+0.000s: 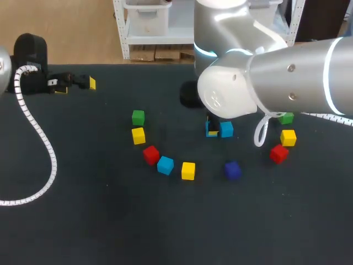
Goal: Place the blue cubes, place green cubes on the blue cubes, place the yellow cubes on the green cubes, then place the red cubes on the yellow cubes, and place purple cube on the red cubes.
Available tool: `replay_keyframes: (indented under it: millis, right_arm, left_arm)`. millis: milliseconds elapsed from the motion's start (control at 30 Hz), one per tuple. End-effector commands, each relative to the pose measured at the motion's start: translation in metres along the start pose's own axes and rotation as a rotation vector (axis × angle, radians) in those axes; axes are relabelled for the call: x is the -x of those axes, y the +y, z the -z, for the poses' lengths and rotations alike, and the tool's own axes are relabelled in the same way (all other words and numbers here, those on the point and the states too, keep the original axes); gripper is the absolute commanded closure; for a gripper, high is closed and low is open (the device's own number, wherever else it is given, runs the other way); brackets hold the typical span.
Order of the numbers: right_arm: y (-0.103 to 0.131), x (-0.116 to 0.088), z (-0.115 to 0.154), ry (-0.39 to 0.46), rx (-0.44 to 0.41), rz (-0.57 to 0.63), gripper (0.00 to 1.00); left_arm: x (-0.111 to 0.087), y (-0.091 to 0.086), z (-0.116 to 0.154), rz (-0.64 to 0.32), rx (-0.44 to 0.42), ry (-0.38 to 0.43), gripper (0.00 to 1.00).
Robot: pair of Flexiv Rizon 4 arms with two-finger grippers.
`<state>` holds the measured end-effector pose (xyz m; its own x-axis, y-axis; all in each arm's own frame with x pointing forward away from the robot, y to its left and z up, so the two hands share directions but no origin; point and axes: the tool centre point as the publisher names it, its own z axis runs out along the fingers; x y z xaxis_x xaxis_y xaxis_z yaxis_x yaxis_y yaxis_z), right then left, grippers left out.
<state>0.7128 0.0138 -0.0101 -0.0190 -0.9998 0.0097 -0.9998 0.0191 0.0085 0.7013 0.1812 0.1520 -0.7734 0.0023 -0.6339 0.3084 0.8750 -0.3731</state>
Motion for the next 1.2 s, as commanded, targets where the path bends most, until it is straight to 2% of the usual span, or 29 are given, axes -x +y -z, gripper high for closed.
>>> replay_keyframes:
  millis: [33,433,633,667,733,1033,1100,1200]
  right_arm:
    - [0.000,0.001,-0.003,0.000,-0.002,-0.004,0.00]
    - [-0.005,0.000,0.011,-0.024,-0.020,-0.012,0.00]
    - [-0.004,0.001,0.010,-0.009,-0.021,0.002,0.00]
    - [-0.004,0.001,0.009,-0.008,-0.021,0.003,0.21]
    - [-0.003,0.002,0.007,-0.007,-0.017,0.006,0.51]
    - [-0.001,0.003,0.007,-0.005,-0.013,0.019,0.74]
    - [0.000,0.002,0.007,-0.004,-0.012,0.019,0.86]
    - [0.001,0.001,0.007,-0.002,-0.010,0.019,0.94]
  left_arm:
    - [-0.002,0.003,0.000,-0.003,-0.013,-0.008,0.00]
    - [-0.002,0.003,0.000,-0.003,-0.013,-0.008,0.00]
    - [-0.002,0.003,0.000,-0.003,-0.013,-0.008,0.00]
    - [-0.002,0.003,0.000,-0.003,-0.013,-0.008,0.00]
    - [-0.002,0.003,0.000,-0.003,-0.013,-0.008,0.00]
    - [-0.002,0.003,0.000,-0.003,-0.013,-0.008,0.00]
    - [-0.002,0.003,0.000,-0.003,-0.013,-0.008,0.00]
    - [-0.002,0.003,0.000,-0.003,-0.013,-0.008,0.00]
